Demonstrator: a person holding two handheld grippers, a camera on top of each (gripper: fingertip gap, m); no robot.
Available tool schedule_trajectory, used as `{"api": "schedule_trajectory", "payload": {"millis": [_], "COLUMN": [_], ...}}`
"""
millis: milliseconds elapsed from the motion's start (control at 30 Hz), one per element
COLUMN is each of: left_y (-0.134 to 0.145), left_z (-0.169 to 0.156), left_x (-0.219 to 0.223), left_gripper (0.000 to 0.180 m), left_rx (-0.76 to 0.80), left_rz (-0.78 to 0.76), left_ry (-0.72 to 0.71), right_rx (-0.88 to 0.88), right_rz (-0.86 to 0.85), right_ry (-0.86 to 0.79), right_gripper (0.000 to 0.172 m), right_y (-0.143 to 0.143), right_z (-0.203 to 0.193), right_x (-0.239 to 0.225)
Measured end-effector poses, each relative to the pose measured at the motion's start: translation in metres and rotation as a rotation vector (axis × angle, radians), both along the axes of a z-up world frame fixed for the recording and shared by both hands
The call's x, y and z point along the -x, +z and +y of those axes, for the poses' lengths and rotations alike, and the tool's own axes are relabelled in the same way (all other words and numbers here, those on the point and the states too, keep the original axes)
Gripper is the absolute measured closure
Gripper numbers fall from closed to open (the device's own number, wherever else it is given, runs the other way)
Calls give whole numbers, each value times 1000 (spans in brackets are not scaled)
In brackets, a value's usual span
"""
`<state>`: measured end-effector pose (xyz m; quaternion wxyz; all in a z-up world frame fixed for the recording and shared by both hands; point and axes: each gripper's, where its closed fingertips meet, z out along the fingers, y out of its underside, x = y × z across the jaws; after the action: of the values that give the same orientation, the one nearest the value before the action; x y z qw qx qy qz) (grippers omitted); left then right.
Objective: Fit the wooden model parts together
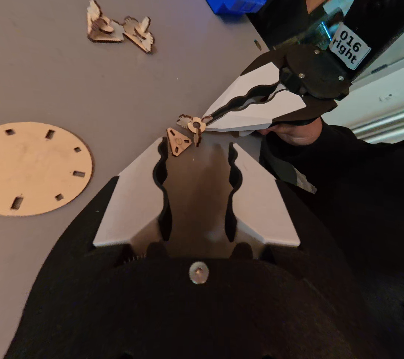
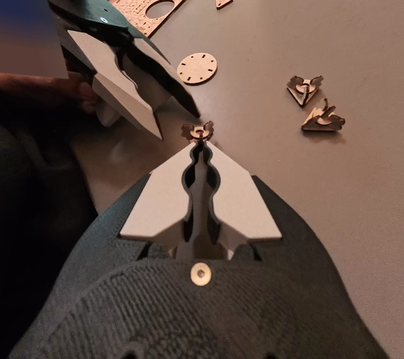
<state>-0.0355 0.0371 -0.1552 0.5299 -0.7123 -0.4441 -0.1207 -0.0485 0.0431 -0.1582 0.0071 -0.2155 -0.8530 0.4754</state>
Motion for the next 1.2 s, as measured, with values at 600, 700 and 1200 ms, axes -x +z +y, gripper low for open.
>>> {"api": "schedule_trajectory", "payload": {"millis": [600,700,1200], "left_y": [3,-2,-7], "left_z": [-6,-2,24], "left_x": [-11,-11,-31], "left_gripper": [121,121,118], "left_rx": [-41,57,155], "left_rz": [-13,43,107], "left_ry": [-65,-70,-165], "right_rx": [-46,-19,78], "right_rz": [41,44,36], "right_ry": [-26,-11,-31], "right_gripper": [171,171,171], "right_y": [-3,4,15], "right_z": [2,1,11], "right_x": [-3,-1,-4]}}
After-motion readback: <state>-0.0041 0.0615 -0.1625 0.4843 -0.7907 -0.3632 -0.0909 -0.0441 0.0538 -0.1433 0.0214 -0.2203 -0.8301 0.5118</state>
